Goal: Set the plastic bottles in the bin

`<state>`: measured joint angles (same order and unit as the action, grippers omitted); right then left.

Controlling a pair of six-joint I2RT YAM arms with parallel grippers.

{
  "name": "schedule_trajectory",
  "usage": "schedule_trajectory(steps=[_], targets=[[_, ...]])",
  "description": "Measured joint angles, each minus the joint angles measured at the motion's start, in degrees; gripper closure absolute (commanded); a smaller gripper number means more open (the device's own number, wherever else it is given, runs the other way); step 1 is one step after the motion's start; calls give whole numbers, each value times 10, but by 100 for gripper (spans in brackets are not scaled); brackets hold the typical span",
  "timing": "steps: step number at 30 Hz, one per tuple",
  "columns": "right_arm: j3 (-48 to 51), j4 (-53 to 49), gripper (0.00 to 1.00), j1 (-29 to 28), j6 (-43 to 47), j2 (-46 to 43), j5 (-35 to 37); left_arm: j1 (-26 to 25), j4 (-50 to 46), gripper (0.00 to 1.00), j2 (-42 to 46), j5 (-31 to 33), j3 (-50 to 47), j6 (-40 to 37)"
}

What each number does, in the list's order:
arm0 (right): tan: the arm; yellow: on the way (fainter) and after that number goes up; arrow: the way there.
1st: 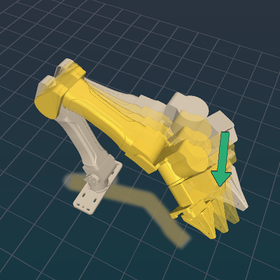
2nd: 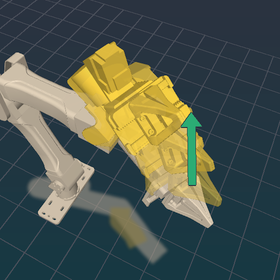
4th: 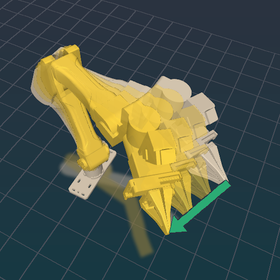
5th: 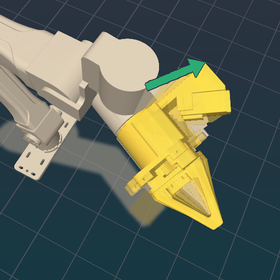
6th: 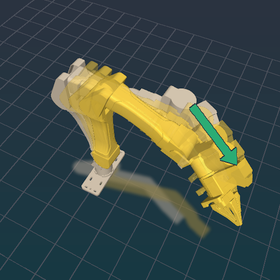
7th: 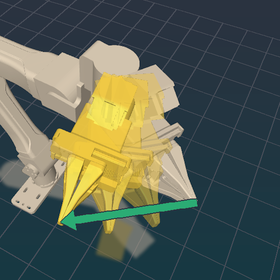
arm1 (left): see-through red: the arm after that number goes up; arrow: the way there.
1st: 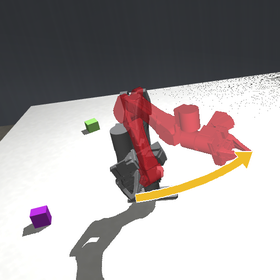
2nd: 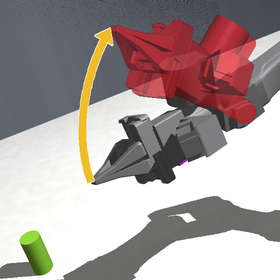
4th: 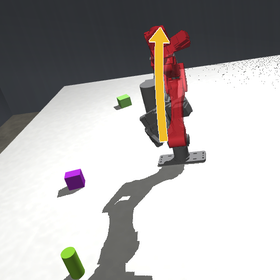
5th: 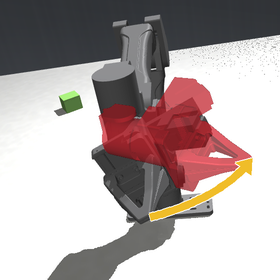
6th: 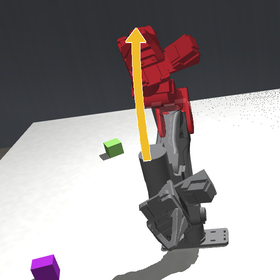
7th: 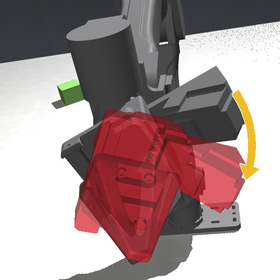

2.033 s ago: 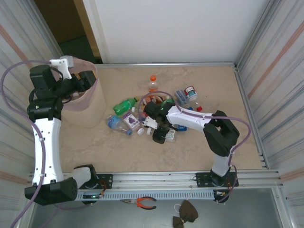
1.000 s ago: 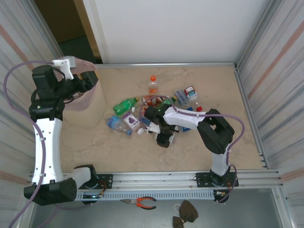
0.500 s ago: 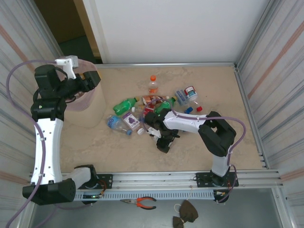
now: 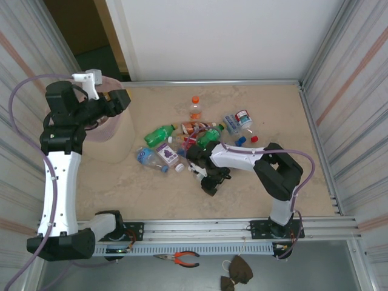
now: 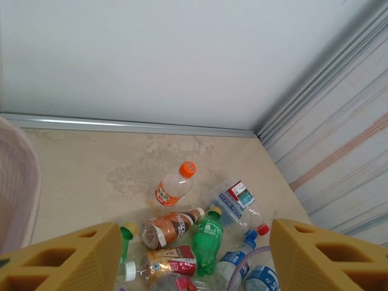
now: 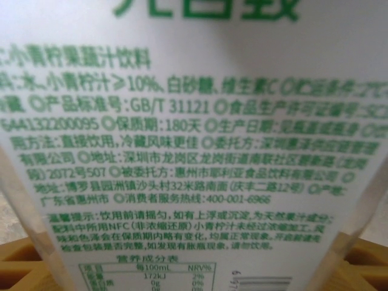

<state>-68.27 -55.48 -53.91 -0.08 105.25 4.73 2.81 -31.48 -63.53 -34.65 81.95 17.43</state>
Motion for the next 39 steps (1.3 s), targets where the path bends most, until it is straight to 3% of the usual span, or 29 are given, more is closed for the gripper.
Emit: schedule_trajectory(steps=[8,15,31,39], targets=[[3,1,36,-9,-11,-73,-1,-14,0,35,0,3,3,0],[4,31,42,-9,-10,-178,-3,-64,0,36,-10,4,28,-3],[49,262,50,30,-39,-373,18,-351,43,37,-43,136,16,24],[87,349,50,51,-99,-431,28,-438,89,37,-88,175,11,48]])
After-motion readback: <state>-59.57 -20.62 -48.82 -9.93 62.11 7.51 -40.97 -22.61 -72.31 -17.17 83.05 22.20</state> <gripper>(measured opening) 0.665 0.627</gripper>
